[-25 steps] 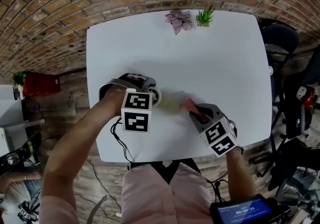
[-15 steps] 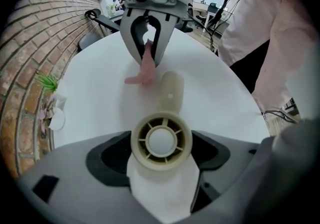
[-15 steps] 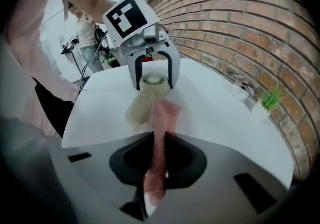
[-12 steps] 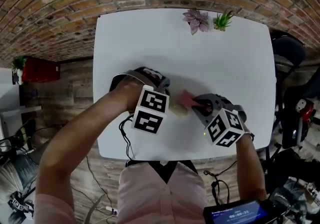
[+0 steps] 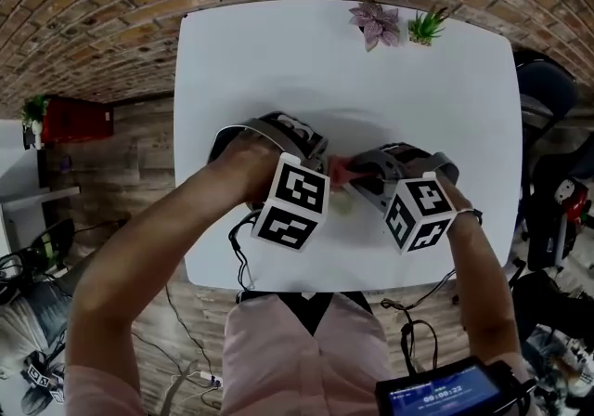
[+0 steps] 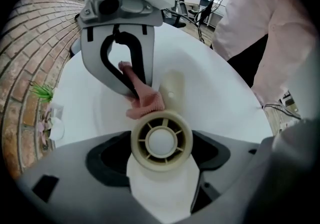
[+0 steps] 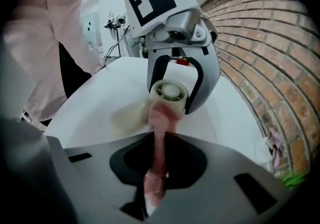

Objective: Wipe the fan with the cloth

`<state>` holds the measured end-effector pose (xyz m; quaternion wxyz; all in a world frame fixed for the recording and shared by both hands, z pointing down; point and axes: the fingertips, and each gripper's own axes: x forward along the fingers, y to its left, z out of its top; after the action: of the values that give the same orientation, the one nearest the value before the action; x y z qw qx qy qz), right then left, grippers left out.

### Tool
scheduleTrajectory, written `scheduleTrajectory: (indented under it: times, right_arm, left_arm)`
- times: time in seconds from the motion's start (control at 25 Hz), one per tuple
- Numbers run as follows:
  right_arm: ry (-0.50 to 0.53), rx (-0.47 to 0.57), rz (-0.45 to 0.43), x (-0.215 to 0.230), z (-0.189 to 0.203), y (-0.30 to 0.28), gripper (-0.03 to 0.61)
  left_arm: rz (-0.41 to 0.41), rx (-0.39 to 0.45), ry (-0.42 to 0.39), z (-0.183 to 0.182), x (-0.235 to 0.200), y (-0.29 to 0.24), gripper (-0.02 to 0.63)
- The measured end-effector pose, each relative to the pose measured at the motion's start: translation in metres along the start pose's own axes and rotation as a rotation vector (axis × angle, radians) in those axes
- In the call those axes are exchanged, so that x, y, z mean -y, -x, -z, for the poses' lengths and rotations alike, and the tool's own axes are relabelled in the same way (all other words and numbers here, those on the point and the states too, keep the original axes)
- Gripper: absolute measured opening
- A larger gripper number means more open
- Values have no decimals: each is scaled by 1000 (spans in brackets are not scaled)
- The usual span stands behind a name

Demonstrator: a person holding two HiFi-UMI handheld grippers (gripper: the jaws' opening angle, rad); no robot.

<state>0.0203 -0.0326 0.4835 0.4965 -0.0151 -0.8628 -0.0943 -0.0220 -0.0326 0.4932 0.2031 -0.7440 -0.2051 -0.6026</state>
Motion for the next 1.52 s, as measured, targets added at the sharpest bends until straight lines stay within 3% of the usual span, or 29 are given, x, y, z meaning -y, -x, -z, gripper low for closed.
scheduleTrajectory:
  times: [0.2, 0.36, 0.84, 1.52]
  right_arm:
    - [111, 11, -35, -6, -8, -2, 35]
    - [134, 14, -58, -12, -6, 0, 34]
    - [97, 40, -117, -42, 1, 9, 34]
    - [19, 52, -112, -76, 11, 20, 34]
  left_arm:
    - [6, -24, -27, 0, 0, -1, 371]
    - [12, -34, -33, 1, 0, -1, 373]
    - [39, -57, -39, 1, 2, -5, 373]
    - [60, -111, -19, 3, 1, -7, 374]
